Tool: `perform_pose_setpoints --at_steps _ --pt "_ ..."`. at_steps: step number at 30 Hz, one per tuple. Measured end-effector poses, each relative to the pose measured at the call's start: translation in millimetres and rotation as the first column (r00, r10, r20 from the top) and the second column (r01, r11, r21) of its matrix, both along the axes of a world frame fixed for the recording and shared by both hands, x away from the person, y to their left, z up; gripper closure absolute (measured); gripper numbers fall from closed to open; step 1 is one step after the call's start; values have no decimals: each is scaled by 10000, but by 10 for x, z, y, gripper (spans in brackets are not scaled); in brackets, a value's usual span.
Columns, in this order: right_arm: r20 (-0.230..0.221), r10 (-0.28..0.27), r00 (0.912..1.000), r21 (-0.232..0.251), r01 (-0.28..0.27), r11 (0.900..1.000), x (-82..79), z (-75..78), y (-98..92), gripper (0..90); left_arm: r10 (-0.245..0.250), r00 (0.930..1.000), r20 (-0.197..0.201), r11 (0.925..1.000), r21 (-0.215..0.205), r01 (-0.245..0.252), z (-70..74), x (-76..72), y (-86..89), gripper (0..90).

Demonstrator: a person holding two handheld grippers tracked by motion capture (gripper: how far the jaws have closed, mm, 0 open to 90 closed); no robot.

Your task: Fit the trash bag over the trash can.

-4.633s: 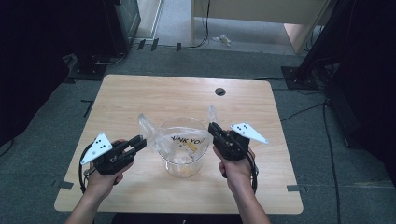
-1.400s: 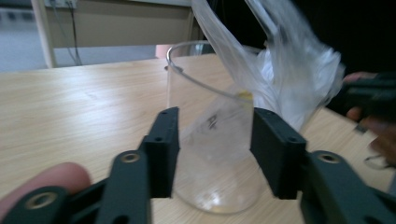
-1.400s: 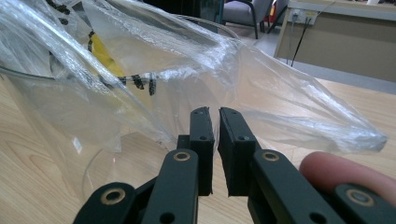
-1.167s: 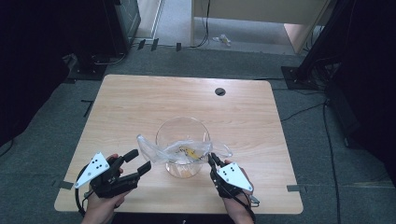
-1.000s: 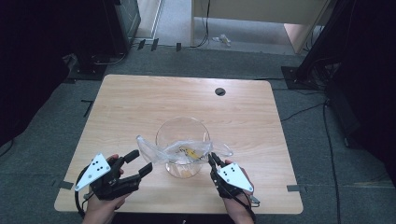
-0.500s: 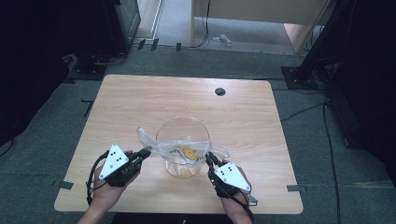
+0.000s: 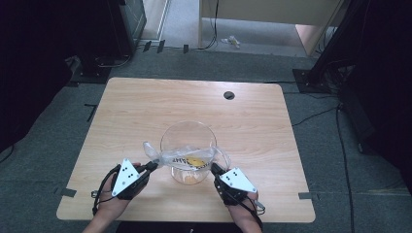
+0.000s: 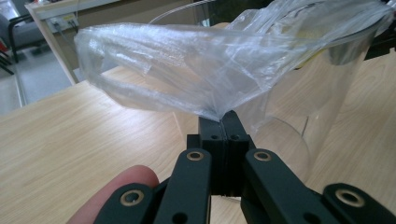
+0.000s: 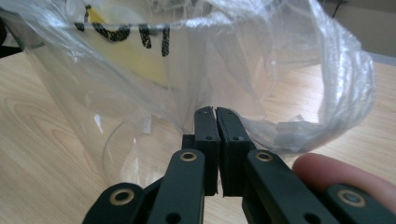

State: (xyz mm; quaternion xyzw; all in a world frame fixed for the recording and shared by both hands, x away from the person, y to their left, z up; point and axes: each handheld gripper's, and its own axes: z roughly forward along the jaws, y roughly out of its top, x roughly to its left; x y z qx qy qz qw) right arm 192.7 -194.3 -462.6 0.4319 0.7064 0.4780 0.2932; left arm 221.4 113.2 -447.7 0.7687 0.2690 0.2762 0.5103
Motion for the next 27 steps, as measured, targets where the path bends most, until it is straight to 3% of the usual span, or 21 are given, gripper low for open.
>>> perform_pose_setpoints --at_steps 4,6,8,9,12,14,16,20,23,27 --pt "-118 257 9996 -193 -259 9995 -11 -6 37 900 331 9992 243 9995 0 -331 -39 7 18 900" --pt "-175 335 9993 -322 -340 9989 -14 -16 50 900 471 9962 732 9988 -201 -457 7 -85 16 900" --pt "-333 262 9991 -557 -281 9981 4 -46 50 900 442 9891 1408 9989 62 -455 85 -175 -9 900" --pt "-468 221 9987 -577 -248 9980 21 -68 39 900 376 9876 1524 9991 121 -399 110 -188 -19 900" --pt "-834 176 9964 -404 -210 9990 60 -110 13 900 205 9952 960 9998 -99 -196 54 -131 -2 900" --pt "-808 167 9966 -447 -203 9988 55 -100 16 899 249 9990 379 9996 -131 -244 -34 -68 21 900" --pt "-648 182 9977 -446 -212 9988 32 -75 17 898 407 9991 117 9991 -155 -405 -85 -19 36 900" --pt "-447 232 9987 -444 -252 9987 22 -37 11 900 778 9970 -39 9968 -200 -779 -95 56 65 900" --pt "-767 209 9968 -546 -251 9982 51 -79 20 900 971 9953 -4 9952 -94 -971 -115 86 78 900" --pt "-819 278 9963 -472 -317 9984 55 -92 8 892 1276 9918 -85 9916 -195 -1277 -109 121 99 900"
